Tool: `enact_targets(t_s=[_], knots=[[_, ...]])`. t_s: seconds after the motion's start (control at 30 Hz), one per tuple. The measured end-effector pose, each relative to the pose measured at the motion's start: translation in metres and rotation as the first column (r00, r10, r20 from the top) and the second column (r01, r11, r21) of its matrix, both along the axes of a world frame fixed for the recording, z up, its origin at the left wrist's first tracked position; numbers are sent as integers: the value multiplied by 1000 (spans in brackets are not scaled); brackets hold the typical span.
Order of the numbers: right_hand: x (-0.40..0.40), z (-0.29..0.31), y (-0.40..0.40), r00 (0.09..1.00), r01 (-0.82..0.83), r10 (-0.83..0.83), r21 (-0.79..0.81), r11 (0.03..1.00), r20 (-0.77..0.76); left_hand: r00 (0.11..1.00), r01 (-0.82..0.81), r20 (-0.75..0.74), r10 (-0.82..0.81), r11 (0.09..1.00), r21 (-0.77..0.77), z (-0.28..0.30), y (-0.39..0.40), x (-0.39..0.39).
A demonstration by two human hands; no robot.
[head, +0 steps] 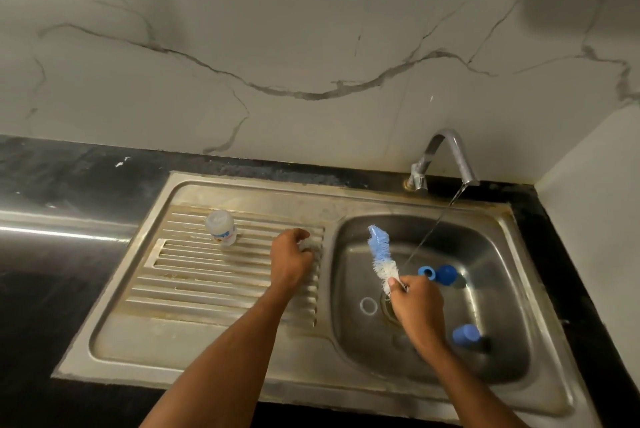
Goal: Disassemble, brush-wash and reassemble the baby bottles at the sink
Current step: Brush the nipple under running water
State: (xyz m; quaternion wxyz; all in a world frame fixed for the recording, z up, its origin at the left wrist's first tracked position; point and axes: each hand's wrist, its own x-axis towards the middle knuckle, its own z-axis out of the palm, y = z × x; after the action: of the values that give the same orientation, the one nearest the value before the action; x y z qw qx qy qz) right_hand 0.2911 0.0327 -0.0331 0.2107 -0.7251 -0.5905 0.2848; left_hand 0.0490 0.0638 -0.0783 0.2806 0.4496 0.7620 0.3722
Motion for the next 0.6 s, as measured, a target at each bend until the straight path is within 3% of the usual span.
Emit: enact_targets(t_s=[0.2,0.47,0.6], knots=[[7,5,5,999,40,-41,-33,999,-32,999,-22,-34,25,995,99,24,19,21],[67,9,6,994,105,-100,-112,988,52,976,208,-86,-201,974,85,24,50,106],[103,6,2,969,230,-219,-95,968,114,945,324,-78,-319,944,58,19,49,157]])
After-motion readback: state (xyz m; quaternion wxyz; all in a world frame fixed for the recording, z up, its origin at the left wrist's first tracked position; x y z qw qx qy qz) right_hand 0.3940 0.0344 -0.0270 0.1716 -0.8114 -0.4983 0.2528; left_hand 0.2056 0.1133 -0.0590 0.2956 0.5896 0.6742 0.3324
